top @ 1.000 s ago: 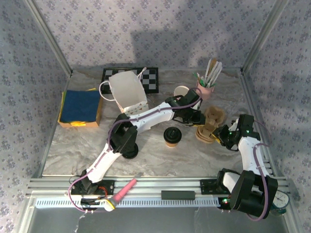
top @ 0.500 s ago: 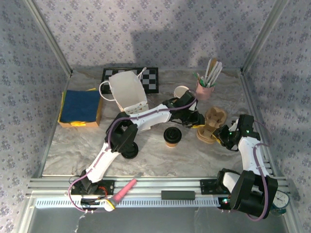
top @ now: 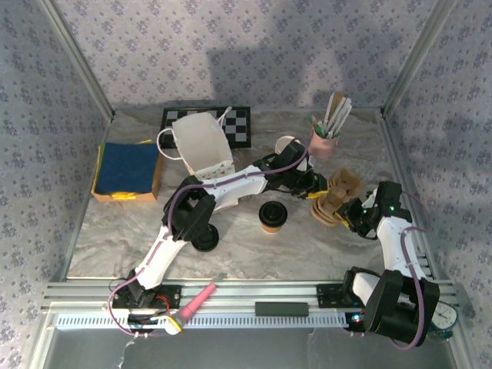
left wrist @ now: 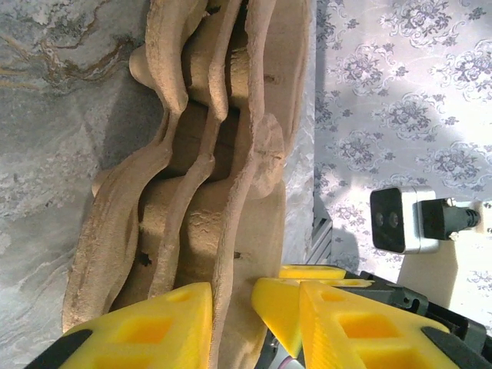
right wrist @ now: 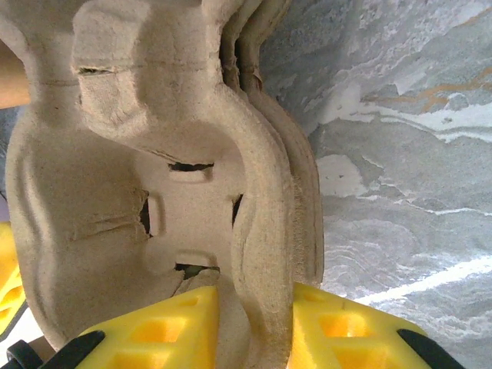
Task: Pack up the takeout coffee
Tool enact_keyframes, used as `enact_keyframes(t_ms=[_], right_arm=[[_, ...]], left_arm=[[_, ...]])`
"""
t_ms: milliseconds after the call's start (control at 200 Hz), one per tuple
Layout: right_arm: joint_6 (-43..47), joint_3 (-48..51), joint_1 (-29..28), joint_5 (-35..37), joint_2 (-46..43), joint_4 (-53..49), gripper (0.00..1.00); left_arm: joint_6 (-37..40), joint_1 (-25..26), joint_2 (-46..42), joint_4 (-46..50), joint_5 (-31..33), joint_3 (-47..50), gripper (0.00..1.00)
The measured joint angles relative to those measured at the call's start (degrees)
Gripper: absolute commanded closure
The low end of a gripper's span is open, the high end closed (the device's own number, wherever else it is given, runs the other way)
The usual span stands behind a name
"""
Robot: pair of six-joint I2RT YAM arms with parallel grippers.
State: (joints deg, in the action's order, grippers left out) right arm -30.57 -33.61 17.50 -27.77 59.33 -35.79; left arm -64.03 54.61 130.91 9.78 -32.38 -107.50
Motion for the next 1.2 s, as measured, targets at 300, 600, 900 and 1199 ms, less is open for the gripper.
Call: enact_keyframes(t_ms=[300, 600, 900, 1199], right_arm=[[0.0, 0.0, 0.0, 0.02, 0.0, 0.0, 0.72], [0.0, 0.0, -0.02, -0.04, 0.0, 0.04, 0.72], [0.0, 0.02, -0.13, 0.26, 0.0, 0.07, 0.72], [0.0, 0.04, -0.46, 0.55, -0.02, 0.04, 0.73]], left_arm=[[-0.15, 0.02, 0.0, 0.24, -0.24, 0.22, 0.62], [-0.17, 0.13, 0.0, 6.01, -0.17, 0.22, 0.62], [0.11, 0.5, 1.18, 10.4, -0.39, -2.8, 0.62], [4.7, 1.01, 1.81, 16.0, 2.47, -7.58, 0.62]])
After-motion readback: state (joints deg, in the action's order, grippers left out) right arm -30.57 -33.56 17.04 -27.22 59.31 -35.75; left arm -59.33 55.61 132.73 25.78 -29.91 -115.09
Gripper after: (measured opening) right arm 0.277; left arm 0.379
